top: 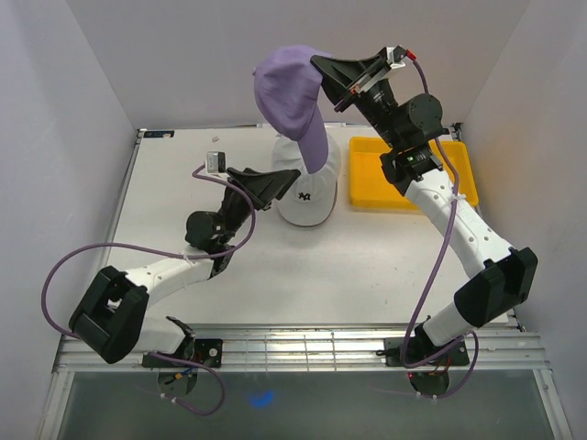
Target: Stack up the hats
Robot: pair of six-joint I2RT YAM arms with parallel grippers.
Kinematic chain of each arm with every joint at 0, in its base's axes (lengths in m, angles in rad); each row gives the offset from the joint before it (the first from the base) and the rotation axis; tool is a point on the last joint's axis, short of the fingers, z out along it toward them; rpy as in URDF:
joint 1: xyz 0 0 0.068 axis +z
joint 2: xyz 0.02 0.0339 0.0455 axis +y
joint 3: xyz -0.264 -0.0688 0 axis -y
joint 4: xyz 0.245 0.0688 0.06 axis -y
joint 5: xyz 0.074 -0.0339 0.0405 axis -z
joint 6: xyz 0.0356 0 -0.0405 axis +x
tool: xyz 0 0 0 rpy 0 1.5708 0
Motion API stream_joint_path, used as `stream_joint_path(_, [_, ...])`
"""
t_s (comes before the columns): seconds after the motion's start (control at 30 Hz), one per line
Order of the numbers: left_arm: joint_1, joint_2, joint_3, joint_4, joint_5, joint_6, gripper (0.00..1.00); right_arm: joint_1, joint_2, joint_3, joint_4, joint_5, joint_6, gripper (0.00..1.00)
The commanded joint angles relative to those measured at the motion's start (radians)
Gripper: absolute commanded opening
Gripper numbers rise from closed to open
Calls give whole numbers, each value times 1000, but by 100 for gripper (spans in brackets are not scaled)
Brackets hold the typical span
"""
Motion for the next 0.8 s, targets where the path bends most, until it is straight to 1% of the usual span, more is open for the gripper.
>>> stream_joint_path(0.0, [-27,-57,40,-25,-49,7,98,8,-56,-7,110,57,-24,8])
stream_joint_path(0.1, [-46,-97,54,-126,-70,53,98,10,-57,-18,123,55,-21,8])
stream_joint_path(0.13, [-65,-130,63,-194,-82,70,98,11,-57,-21,127,57,-23,8])
stream_joint_path(0.23, [-102,-176,57,-273,-147,107,98,20,-73,-48,136,78,-27,8])
stream_joint_path(0.6, [-217,-222,8,-362,-303,33,98,40,-99,-134,247,161,-49,8])
stream_joint_path(0.63, [-223,-229,5,-393,-319,21,98,40,-102,-137,248,164,-52,8])
stream_joint_path(0.77, [-234,-250,-4,-417,-378,19,98,48,-103,-157,273,175,-60,8])
